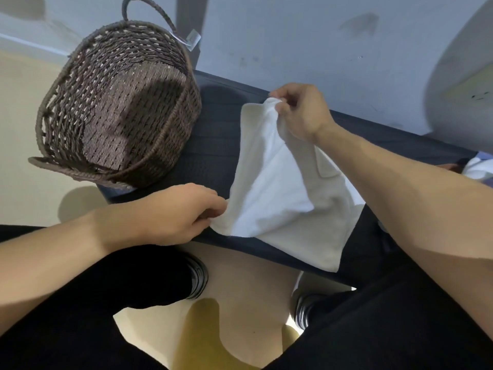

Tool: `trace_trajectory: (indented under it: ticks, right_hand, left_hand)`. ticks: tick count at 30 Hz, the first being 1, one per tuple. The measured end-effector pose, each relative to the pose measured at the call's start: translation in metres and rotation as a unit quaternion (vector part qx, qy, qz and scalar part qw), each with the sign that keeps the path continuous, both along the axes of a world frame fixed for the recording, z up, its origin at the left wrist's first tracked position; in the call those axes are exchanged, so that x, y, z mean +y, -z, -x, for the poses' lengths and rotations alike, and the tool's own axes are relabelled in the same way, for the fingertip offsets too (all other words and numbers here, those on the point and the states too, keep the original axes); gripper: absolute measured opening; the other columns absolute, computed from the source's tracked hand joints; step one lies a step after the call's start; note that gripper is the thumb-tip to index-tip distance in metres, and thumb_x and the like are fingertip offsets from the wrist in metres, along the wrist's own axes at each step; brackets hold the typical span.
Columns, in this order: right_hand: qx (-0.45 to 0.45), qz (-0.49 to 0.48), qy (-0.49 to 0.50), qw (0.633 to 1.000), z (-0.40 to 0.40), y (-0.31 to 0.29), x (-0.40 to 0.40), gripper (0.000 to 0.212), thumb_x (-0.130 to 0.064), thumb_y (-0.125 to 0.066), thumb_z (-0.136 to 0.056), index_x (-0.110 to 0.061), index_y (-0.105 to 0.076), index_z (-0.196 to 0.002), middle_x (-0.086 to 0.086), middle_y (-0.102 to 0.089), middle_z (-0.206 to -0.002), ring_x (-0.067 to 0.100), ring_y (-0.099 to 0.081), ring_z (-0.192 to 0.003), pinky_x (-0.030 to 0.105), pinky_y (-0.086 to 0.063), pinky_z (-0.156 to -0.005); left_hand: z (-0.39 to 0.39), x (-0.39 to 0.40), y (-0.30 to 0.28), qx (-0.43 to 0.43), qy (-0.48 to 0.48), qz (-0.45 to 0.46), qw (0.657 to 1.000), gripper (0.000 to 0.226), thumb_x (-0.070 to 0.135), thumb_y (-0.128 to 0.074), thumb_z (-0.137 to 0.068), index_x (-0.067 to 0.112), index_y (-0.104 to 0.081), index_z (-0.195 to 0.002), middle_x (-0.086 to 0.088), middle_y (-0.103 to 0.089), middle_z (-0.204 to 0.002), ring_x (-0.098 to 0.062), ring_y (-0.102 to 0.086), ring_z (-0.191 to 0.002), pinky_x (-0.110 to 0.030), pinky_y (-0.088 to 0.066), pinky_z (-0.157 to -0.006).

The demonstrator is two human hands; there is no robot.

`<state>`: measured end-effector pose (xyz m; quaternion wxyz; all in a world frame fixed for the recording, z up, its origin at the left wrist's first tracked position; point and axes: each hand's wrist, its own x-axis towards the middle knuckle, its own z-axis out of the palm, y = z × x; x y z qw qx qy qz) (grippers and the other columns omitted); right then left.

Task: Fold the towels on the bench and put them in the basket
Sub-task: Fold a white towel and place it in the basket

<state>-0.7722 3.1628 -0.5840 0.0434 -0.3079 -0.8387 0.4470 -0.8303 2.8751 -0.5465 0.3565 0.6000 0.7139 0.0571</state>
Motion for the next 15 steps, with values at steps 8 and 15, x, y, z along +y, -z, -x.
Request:
trace_trajectory:
  ticks: [8,15]
  right_hand:
    - [-0.047,-0.129,-0.122,0.983,-0.002,-0.002,-0.003,0.040,-0.017,-0.057,-0.093,-0.014,-0.059,-0.133,0.008,-0.060,-0.130,0.024,-0.056,-0.120,0.029,-0.042,-0.103]
    - [-0.055,-0.198,-0.129,0.970,-0.013,0.018,-0.022,0.031,-0.023,-0.060,-0.092,-0.011,-0.062,-0.121,0.006,-0.057,-0.110,0.028,-0.051,-0.109,0.028,-0.041,-0.084]
  left_hand:
    - [-0.005,0.006,0.032,-0.108,-0.315,0.151,0.931,0.020,0.039,-0.065,-0.089,0.020,-0.062,-0.095,0.000,-0.070,-0.081,-0.017,-0.071,-0.069,-0.040,-0.062,-0.070]
    - [-0.022,0.011,0.027,-0.045,-0.288,0.143,0.946,0.028,0.041,-0.078,-0.076,0.026,-0.061,-0.091,0.009,-0.066,-0.086,-0.008,-0.062,-0.073,-0.024,-0.048,-0.061]
